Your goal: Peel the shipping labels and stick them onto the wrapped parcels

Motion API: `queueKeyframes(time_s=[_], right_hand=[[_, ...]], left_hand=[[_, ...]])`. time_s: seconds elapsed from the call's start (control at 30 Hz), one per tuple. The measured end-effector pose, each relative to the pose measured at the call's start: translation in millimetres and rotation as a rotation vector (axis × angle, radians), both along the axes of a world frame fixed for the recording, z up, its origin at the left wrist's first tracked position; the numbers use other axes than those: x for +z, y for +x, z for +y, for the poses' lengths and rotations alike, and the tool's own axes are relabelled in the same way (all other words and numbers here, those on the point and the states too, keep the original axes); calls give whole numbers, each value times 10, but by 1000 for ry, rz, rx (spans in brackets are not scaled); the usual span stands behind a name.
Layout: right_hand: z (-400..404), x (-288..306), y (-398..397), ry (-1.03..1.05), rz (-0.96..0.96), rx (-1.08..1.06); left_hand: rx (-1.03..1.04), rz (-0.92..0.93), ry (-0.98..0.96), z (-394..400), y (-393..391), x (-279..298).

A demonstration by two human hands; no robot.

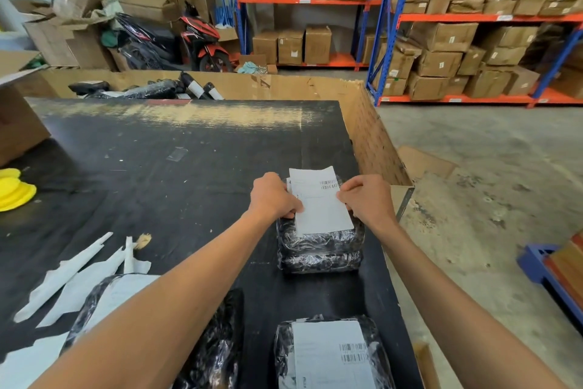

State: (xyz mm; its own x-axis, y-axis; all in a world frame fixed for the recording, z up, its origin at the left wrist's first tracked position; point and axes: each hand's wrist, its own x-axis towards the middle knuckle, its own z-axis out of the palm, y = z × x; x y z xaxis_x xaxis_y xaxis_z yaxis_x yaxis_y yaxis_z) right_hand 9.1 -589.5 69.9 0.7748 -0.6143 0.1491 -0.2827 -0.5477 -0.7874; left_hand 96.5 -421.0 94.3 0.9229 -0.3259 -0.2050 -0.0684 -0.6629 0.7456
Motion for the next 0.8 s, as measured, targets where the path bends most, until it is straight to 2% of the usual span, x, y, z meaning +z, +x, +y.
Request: queueKeyframes(time_s=[0.17, 0.23, 0.3, 0.37, 0.43, 0.63, 0.7, 0.8], right_hand=[[-36, -10, 12, -229, 63, 6], [-83, -23, 40, -231, 43, 73], [-92, -71, 64, -247, 34, 199], [-99, -151, 82, -274, 112, 318], [-124, -191, 117, -276, 210, 353], [-74, -102, 336, -394, 468, 392], [-69, -107, 376, -397, 499, 379], [-108, -139, 351, -354, 445, 352]], left_hand=[[-108, -103, 110, 98, 104, 13], [-257, -202, 197, 81, 100, 50], [-432, -193, 303, 27, 81, 83], [-568, -172, 476, -23, 96, 66], [-601, -150, 571, -56, 144, 43], [-644, -50, 623, -91, 172, 134], [-655, -46, 614, -81, 183, 127], [-657, -60, 630, -91, 210, 96]])
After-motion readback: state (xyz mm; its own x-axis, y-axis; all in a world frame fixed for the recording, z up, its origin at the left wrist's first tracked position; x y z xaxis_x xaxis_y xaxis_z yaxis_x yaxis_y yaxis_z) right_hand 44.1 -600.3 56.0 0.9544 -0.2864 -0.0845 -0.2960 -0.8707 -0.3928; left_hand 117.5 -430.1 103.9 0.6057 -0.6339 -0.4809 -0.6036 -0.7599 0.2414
